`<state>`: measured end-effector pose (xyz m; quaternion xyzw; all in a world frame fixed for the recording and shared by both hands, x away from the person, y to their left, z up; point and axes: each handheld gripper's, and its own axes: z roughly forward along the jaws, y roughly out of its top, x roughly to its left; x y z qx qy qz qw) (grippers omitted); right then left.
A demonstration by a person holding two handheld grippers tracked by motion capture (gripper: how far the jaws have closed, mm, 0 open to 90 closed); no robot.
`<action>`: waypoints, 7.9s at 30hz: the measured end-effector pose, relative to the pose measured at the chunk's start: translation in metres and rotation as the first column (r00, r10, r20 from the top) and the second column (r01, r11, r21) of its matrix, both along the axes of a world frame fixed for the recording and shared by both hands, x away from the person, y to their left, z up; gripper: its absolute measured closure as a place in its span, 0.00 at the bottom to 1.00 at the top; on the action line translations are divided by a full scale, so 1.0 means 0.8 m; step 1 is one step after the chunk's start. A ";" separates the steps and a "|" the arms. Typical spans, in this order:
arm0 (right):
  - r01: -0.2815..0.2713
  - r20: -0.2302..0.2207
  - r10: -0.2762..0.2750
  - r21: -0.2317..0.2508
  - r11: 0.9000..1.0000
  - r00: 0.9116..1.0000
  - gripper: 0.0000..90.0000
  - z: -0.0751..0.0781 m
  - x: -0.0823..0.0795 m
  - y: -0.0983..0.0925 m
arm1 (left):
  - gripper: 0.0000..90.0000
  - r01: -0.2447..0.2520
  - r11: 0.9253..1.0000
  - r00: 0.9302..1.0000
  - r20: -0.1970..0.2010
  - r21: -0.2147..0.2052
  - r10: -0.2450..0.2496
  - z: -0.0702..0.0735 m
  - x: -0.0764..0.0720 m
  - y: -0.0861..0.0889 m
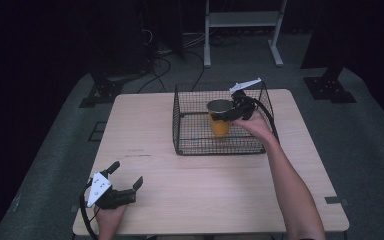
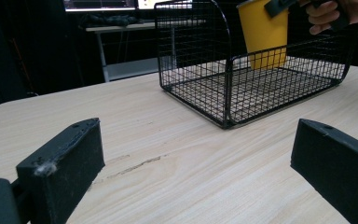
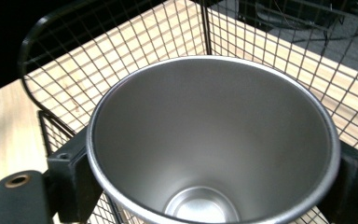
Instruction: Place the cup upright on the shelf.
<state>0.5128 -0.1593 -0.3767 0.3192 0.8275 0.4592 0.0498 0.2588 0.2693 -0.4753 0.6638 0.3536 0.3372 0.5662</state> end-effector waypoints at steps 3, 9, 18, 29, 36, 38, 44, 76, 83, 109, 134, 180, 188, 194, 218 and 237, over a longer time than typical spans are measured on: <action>0.007 -0.018 -0.007 -0.008 1.000 1.000 0.13 -0.004 0.004 0.001 | 0.02 0.000 1.000 1.000 -0.001 -0.001 0.000 0.000 0.000 0.000; -0.002 -0.043 -0.001 -0.063 0.998 0.999 0.13 -0.012 0.007 0.008 | 0.02 0.001 1.000 1.000 0.001 -0.001 -0.001 0.000 0.000 0.000; 0.010 -0.026 -0.013 -0.128 0.992 1.000 0.13 -0.017 0.010 0.015 | 0.02 0.002 1.000 1.000 0.000 -0.003 -0.002 0.000 0.000 0.001; 0.006 -0.022 -0.010 -0.178 0.984 1.000 0.12 -0.023 0.014 0.016 | 0.02 0.001 1.000 1.000 0.001 -0.007 -0.001 0.000 0.000 0.001; 0.003 -0.012 -0.005 -0.175 0.985 1.000 0.11 -0.023 0.014 0.015 | 0.02 0.001 1.000 1.000 0.001 -0.007 -0.001 0.000 0.000 0.001; 0.004 -0.004 -0.005 -0.174 0.985 1.000 0.10 -0.023 0.014 0.015 | 0.02 0.001 1.000 1.000 0.000 -0.006 -0.001 0.000 0.000 0.001; -0.002 0.007 0.004 -0.176 0.984 1.000 0.09 -0.022 0.013 0.015 | 0.02 0.001 1.000 1.000 0.000 -0.006 -0.001 0.000 0.000 0.001; 0.012 0.046 -0.007 -0.107 0.994 0.999 0.03 -0.009 0.008 0.011 | 0.02 0.002 1.000 1.000 0.000 -0.004 -0.002 0.000 0.000 0.001; 0.033 0.070 -0.029 -0.057 0.998 0.997 0.03 0.004 0.003 0.007 | 0.02 0.001 1.000 1.000 0.000 -0.003 -0.001 0.000 0.000 0.001; -0.025 0.086 0.019 0.065 0.998 0.996 0.05 0.054 -0.042 -0.006 | 0.02 -0.003 1.000 1.000 -0.002 0.001 0.003 0.000 0.001 -0.001; -0.059 0.055 0.056 0.055 0.997 0.997 0.05 0.047 -0.088 -0.032 | 0.02 -0.006 1.000 1.000 0.002 0.004 0.006 0.000 -0.001 -0.001; -0.047 0.009 0.047 0.050 0.998 0.999 0.05 -0.019 -0.156 -0.097 | 0.02 -0.008 1.000 1.000 0.002 0.008 0.008 0.000 -0.001 -0.002; -0.038 0.014 0.037 0.064 0.997 0.999 0.05 -0.028 -0.170 -0.109 | 0.02 -0.009 1.000 1.000 0.001 0.010 0.009 0.000 -0.001 -0.002; -0.039 0.014 0.038 0.075 0.996 0.999 0.05 -0.035 -0.183 -0.117 | 0.02 -0.011 1.000 1.000 0.002 0.010 0.011 0.000 -0.001 -0.002; 0.014 -0.038 -0.011 0.100 0.995 0.999 0.05 -0.079 -0.215 -0.149 | 0.02 -0.012 1.000 1.000 0.001 0.012 0.012 0.000 -0.001 -0.002; 0.054 -0.033 -0.050 0.120 0.991 0.998 0.04 -0.089 -0.233 -0.169 | 0.02 -0.013 1.000 1.000 0.002 0.012 0.013 0.000 -0.001 -0.002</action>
